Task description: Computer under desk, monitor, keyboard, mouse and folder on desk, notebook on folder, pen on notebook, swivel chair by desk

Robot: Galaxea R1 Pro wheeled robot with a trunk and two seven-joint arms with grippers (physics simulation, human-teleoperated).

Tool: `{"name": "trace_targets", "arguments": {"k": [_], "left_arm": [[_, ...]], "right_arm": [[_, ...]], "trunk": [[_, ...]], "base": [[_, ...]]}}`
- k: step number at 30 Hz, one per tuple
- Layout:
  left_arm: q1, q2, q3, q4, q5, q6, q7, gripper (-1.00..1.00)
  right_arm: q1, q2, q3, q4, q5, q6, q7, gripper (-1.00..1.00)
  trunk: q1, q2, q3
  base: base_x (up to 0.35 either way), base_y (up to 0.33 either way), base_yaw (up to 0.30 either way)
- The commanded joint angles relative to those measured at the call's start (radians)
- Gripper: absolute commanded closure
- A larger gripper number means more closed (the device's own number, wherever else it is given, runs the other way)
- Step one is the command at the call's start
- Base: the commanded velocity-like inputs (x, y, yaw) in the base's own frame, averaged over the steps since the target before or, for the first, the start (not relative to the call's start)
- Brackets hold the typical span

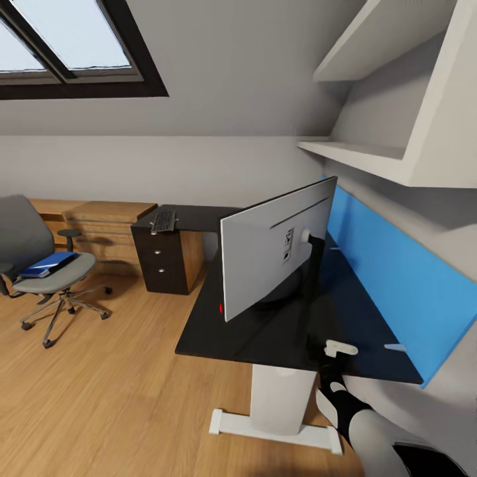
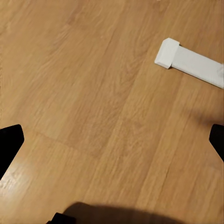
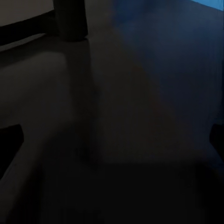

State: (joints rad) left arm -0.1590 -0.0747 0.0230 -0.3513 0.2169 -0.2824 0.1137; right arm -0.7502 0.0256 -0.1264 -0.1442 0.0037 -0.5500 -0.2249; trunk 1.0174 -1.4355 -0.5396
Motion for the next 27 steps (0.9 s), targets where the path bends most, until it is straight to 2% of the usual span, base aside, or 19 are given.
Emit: {"name": "trace_targets", "arguments": {"k": [1, 7, 27], "left_arm": [[0.000, -0.001, 0.002, 0.001, 0.001, -0.003, 0.001, -1.00], [0.000, 0.000, 0.003, 0.001, 0.000, -0.003, 0.001, -1.00], [0.000, 0.000, 0.003, 0.001, 0.001, -0.003, 0.001, -1.00]], "right_arm": [[0.000, 0.000, -0.004, 0.006, 0.001, -0.004, 0.000, -1.00], [0.004, 0.000, -0.004, 0.036, 0.001, -0.004, 0.001, -1.00], [0.005, 0.001, -0.003, 0.024, 0.001, -0.002, -0.001, -1.00]], "trunk": [[-0.004, 0.007, 0.002], [-0.027, 0.049, 0.021], [-0.104, 0.189, 0.084]], "base": [[0.000, 0.000, 0.000], [0.000, 0.000, 0.000], [0.000, 0.000, 0.000]]}}
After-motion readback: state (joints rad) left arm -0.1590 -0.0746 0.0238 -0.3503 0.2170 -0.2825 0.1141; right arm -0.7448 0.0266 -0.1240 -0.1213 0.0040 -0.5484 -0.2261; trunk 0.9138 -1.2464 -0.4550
